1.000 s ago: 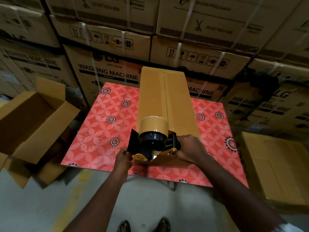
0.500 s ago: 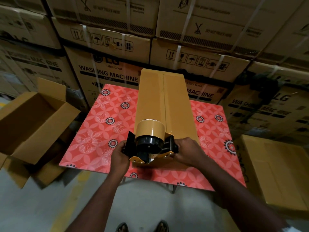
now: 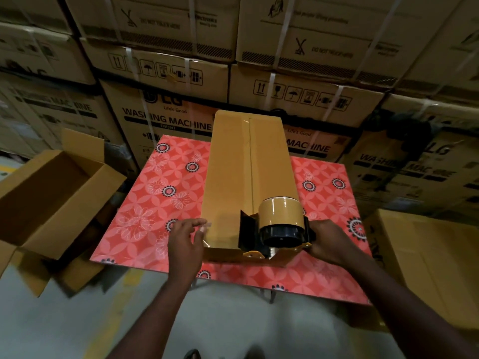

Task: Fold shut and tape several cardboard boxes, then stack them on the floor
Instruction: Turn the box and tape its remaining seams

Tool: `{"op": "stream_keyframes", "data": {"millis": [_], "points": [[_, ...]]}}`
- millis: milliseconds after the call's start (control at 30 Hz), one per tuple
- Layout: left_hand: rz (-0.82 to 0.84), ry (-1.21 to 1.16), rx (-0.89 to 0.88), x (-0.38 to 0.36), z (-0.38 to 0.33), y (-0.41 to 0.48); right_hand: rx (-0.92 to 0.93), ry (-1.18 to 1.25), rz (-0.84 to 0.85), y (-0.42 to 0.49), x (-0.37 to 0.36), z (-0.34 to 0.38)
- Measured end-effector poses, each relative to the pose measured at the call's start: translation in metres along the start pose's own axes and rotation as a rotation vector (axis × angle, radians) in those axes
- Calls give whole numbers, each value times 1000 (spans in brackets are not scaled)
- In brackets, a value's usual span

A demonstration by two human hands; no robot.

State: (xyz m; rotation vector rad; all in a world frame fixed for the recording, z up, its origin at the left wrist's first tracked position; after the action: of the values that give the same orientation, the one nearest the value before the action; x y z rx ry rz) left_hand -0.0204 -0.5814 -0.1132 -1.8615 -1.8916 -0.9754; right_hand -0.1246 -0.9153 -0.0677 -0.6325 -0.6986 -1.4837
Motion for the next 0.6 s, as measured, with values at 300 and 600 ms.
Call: {"op": "stream_keyframes", "data": {"millis": [300, 600], "points": [[257, 344, -569, -48, -28, -39, 43, 145, -53, 0, -9, -13], [282, 318, -600, -38, -28, -37, 56, 76, -91, -22, 21, -36]]}}
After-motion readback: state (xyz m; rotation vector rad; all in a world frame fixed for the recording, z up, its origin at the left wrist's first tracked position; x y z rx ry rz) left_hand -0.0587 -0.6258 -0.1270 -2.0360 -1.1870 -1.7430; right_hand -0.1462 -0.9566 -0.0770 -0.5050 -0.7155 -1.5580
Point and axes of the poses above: each hand's wrist, its own y-axis towards the middle knuckle, its own x-axis out of the back of the hand, z = x × y, the point moved 4 cm from there along y, towards the middle knuckle, and after that the axes turned 15 degrees about y, right-handed, at the moved point
